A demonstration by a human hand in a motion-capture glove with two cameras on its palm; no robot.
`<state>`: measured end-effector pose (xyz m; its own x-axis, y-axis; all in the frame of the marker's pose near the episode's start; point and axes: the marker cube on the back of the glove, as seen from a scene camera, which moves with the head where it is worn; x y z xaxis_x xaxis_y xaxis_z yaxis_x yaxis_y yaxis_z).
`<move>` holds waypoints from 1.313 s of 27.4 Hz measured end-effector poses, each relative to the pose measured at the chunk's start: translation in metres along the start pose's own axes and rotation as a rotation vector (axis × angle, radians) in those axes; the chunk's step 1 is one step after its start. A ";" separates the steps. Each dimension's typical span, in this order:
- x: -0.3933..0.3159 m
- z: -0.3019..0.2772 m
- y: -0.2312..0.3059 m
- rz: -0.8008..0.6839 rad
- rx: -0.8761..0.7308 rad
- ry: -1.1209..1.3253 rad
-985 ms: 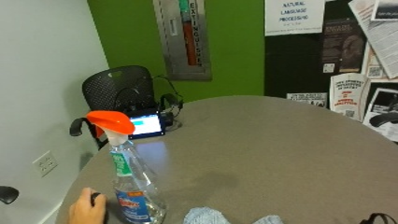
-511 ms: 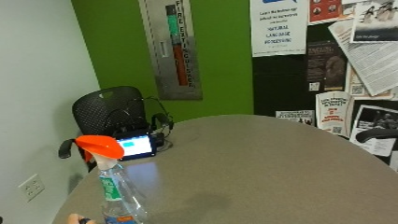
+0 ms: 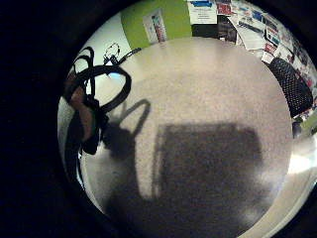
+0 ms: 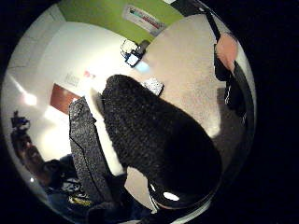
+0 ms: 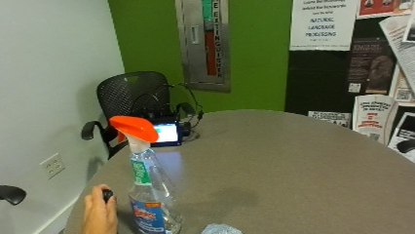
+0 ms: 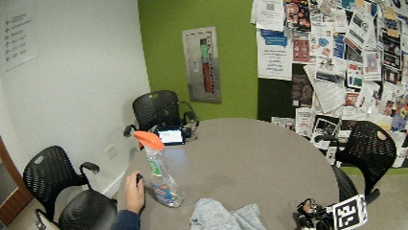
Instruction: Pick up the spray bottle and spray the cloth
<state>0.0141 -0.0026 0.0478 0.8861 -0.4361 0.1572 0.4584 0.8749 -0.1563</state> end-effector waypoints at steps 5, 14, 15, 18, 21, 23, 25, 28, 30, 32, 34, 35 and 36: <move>-0.003 -0.006 -0.001 0.014 0.012 -0.016; -0.022 -0.011 -0.024 -0.023 0.002 -0.002; -0.023 -0.013 -0.026 -0.032 0.007 0.005; -0.026 -0.019 -0.029 -0.060 0.024 0.025; -0.022 -0.020 -0.028 -0.031 0.029 0.002; -0.019 -0.020 -0.027 -0.014 0.033 -0.007; -0.017 -0.021 -0.026 -0.006 0.036 -0.008; -0.015 -0.020 -0.022 0.003 0.033 -0.010; -0.014 -0.019 -0.019 0.019 0.027 -0.004; -0.014 -0.016 -0.015 0.036 0.019 -0.002; -0.014 -0.011 -0.009 0.046 0.010 -0.009; -0.013 -0.008 -0.006 0.050 0.006 -0.016; -0.012 -0.004 -0.003 0.052 0.002 -0.027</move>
<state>0.0025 -0.0012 0.0424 0.9066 -0.3841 0.1749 0.4114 0.8967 -0.1634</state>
